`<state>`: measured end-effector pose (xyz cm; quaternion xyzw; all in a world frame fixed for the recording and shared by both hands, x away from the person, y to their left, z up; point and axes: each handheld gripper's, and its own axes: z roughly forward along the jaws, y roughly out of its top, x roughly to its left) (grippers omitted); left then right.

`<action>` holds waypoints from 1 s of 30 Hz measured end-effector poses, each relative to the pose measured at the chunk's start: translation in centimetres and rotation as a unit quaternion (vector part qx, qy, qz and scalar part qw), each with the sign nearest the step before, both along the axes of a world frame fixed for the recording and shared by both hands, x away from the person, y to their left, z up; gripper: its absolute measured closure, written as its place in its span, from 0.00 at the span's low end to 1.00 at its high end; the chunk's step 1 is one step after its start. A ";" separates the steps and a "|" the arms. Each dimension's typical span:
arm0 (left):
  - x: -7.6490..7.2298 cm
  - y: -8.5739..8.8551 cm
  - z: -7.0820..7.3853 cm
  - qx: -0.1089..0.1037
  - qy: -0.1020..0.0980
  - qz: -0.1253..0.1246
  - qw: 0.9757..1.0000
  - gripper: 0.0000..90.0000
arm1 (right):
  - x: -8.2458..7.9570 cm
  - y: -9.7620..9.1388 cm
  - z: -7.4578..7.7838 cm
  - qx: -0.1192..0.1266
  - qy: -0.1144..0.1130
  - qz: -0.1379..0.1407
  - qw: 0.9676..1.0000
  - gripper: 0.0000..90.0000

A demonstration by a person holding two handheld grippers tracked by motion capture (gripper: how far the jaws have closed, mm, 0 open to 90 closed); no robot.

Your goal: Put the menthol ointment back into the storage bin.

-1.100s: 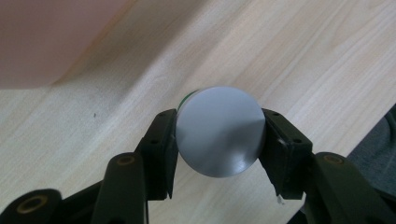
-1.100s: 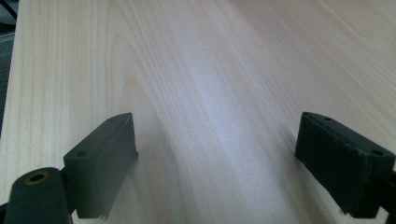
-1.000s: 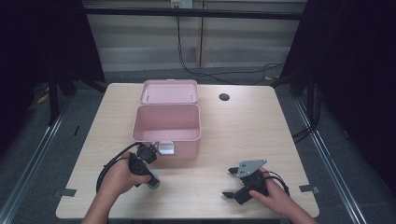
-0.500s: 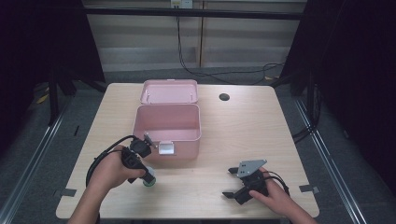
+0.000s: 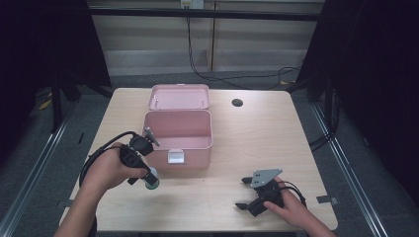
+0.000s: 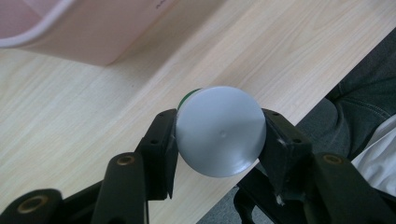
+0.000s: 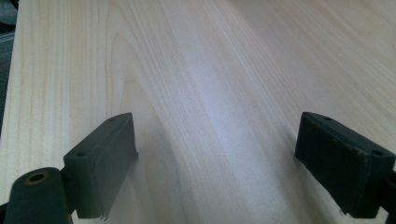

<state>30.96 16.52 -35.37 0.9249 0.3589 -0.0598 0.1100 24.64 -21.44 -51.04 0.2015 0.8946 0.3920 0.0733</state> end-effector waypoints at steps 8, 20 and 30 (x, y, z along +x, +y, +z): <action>0.7 0.2 1.8 -0.009 -0.001 0.001 1.000 0.56 | 0.0 0.0 0.0 0.000 0.001 0.000 1.000 0.13; 1.6 0.5 4.0 -0.005 -0.004 0.010 1.000 0.56 | 0.0 0.0 0.0 0.000 0.001 -0.001 1.000 0.13; 3.1 1.1 5.9 -0.007 -0.015 0.032 0.999 0.56 | 0.0 0.0 0.0 -0.001 0.002 0.000 1.000 0.13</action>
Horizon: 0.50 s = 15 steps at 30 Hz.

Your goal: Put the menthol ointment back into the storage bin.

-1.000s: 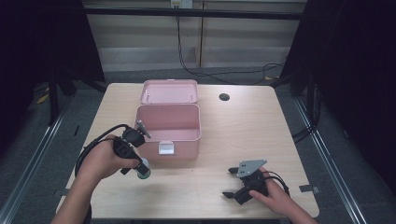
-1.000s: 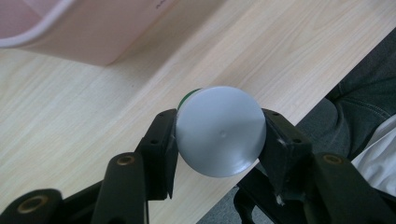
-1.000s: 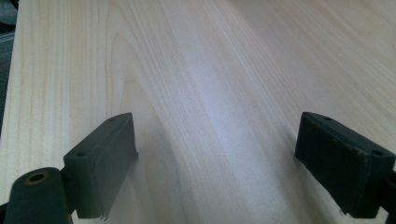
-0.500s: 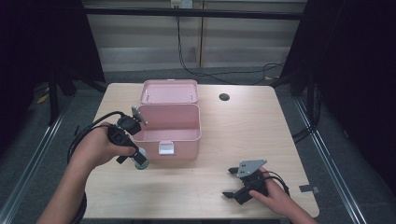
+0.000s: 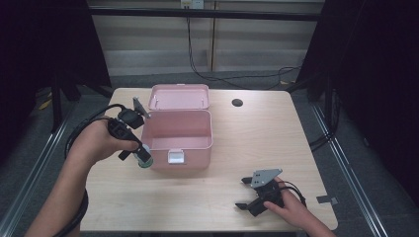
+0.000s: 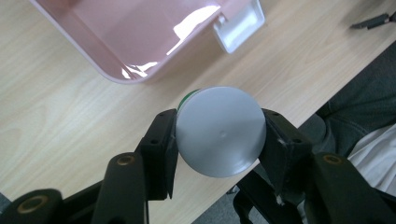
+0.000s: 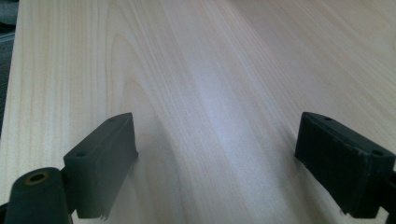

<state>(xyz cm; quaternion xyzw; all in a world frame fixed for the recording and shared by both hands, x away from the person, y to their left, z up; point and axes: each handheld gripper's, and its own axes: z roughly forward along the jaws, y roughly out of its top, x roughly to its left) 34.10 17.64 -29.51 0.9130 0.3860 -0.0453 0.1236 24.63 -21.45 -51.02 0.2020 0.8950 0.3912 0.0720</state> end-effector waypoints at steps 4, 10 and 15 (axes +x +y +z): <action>0.6 -0.1 0.7 -0.002 -0.003 0.007 1.000 0.56 | 0.0 0.0 0.0 0.000 0.000 0.000 1.000 0.13; 1.5 -0.6 1.5 0.000 -0.012 0.009 1.000 0.56 | 0.0 0.0 0.0 0.000 0.000 0.000 1.000 0.13; 2.4 -1.0 2.0 -0.001 -0.019 0.015 1.000 0.56 | 0.0 0.0 0.0 0.000 0.000 0.000 1.000 0.13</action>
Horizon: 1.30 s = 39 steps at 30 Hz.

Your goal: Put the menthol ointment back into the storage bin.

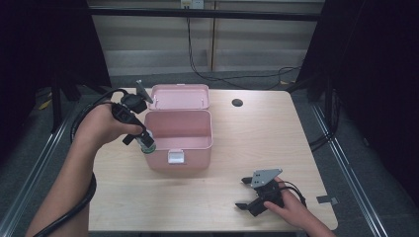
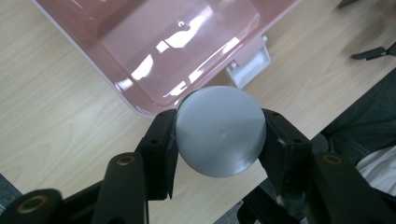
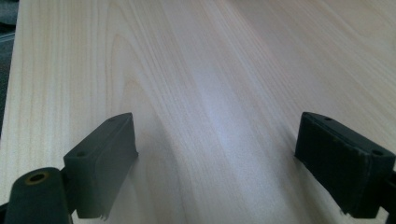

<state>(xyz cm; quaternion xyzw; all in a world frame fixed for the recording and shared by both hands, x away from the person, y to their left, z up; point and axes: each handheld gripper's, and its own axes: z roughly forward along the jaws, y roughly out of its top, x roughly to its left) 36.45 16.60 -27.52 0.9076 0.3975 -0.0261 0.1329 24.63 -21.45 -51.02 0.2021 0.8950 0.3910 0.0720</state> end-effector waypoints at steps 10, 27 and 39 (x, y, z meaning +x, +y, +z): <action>1.8 -0.8 0.3 0.005 -0.007 0.026 1.000 0.56 | 0.0 0.0 0.0 0.000 0.002 -0.001 1.000 0.13; 4.7 -1.8 -0.8 0.009 -0.030 0.060 0.998 0.56 | 0.0 0.0 0.0 0.000 0.002 -0.002 1.000 0.13; 6.4 -3.0 -2.6 0.016 -0.041 0.075 0.996 0.56 | 0.0 0.0 0.0 0.000 0.002 -0.002 1.000 0.13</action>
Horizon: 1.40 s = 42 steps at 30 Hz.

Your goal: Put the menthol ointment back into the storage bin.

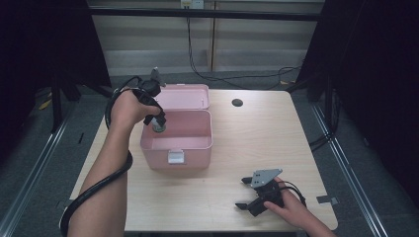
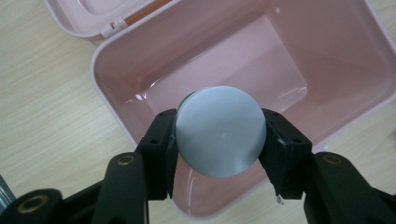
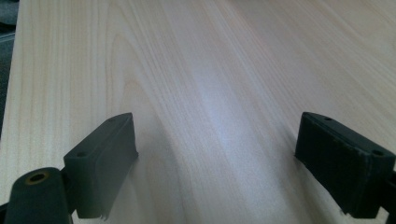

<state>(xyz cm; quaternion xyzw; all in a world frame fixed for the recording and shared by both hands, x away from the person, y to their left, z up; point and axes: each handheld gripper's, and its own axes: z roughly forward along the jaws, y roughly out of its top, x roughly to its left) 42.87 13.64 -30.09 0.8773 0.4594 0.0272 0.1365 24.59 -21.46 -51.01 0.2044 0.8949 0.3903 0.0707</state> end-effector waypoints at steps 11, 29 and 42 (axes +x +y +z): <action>1.2 -0.9 -1.7 0.003 -0.004 0.016 1.000 0.56 | 0.0 0.0 0.0 0.000 -0.003 0.000 1.000 0.13; 2.6 -2.0 -4.7 -0.001 -0.002 0.051 0.999 0.56 | 0.0 0.0 0.0 -0.001 -0.004 0.000 1.000 0.13; 3.2 -1.8 -7.4 0.002 0.007 0.074 0.997 0.56 | 0.0 0.0 0.0 -0.001 -0.004 0.000 1.000 0.13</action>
